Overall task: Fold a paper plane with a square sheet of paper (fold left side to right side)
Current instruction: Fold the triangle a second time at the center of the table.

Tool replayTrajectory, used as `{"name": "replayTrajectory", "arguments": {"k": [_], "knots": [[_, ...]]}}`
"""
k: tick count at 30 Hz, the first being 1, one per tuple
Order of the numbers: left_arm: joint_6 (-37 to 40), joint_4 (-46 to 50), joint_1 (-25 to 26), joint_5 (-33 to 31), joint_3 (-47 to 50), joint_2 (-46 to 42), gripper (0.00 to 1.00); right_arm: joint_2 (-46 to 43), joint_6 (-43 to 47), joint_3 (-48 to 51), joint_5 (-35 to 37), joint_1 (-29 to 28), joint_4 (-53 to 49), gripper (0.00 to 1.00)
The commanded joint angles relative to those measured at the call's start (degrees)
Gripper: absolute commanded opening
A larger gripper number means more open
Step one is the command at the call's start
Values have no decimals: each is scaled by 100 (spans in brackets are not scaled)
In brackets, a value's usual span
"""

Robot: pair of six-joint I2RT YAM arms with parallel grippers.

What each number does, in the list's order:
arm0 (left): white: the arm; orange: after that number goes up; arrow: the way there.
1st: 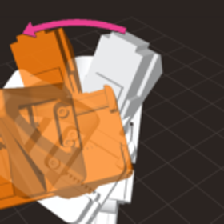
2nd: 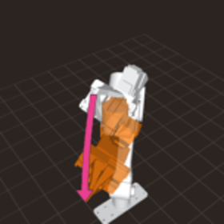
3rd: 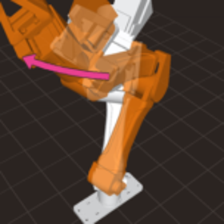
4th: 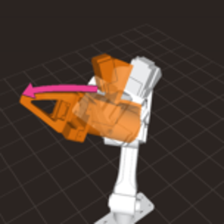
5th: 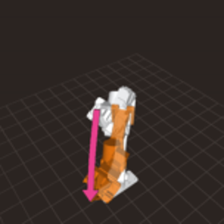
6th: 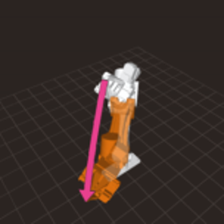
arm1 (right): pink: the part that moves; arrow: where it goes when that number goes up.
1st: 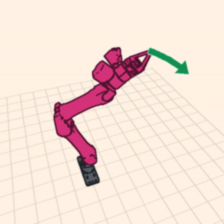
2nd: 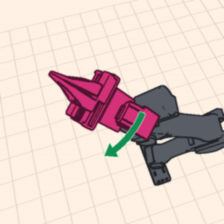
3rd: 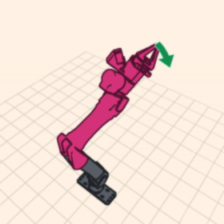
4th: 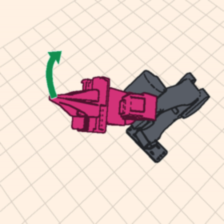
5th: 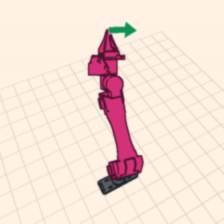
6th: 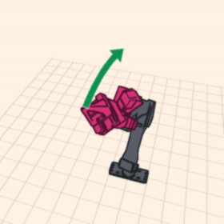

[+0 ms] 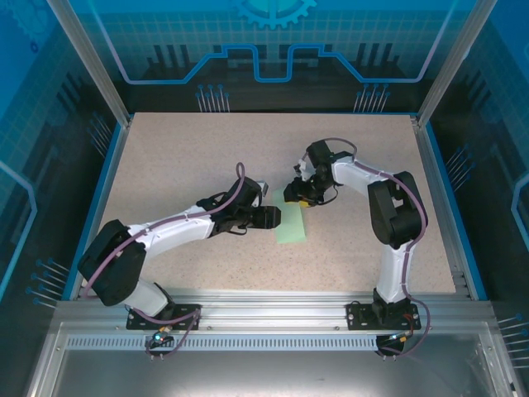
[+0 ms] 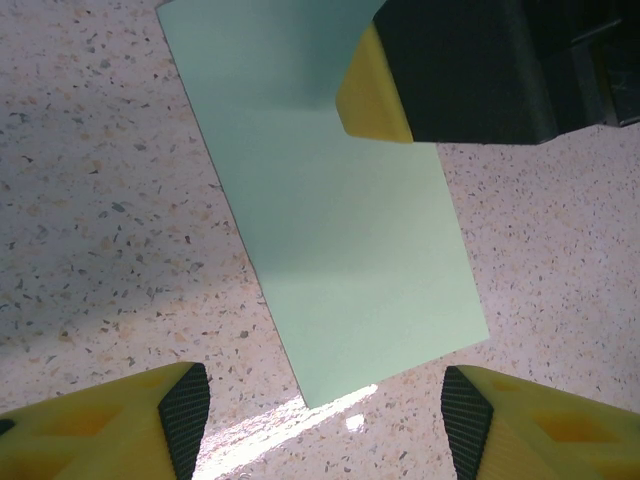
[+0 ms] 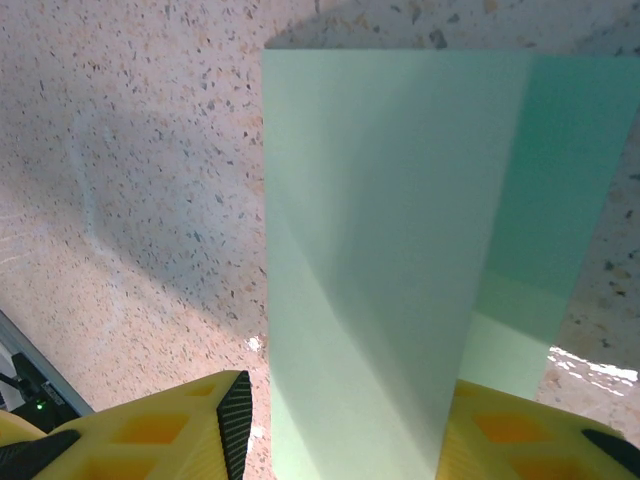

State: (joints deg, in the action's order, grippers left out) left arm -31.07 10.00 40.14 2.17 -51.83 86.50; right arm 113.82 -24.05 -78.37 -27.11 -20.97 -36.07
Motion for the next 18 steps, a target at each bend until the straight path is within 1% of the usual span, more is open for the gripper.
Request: {"name": "replayTrajectory", "arguments": {"k": [1,4,9,12,14,18], "knots": [[229,-239,66,70,205,-253,67,-176,-190,153,-363,-72,45,46],[360,-338,164,98,319,-393,68,-331,-315,229,-471,-69,74,47],[578,-333,603,-65,409,-551,71,-532,-533,313,-633,-82,148,47],[615,-227,929,-441,340,-489,73,-636,-665,322,-743,-91,201,47],[676,-50,1164,-831,190,-364,74,-686,-695,307,-732,-96,188,47],[716,403,1440,-1500,-279,51,76,-676,-715,296,-705,-102,147,47]]}}
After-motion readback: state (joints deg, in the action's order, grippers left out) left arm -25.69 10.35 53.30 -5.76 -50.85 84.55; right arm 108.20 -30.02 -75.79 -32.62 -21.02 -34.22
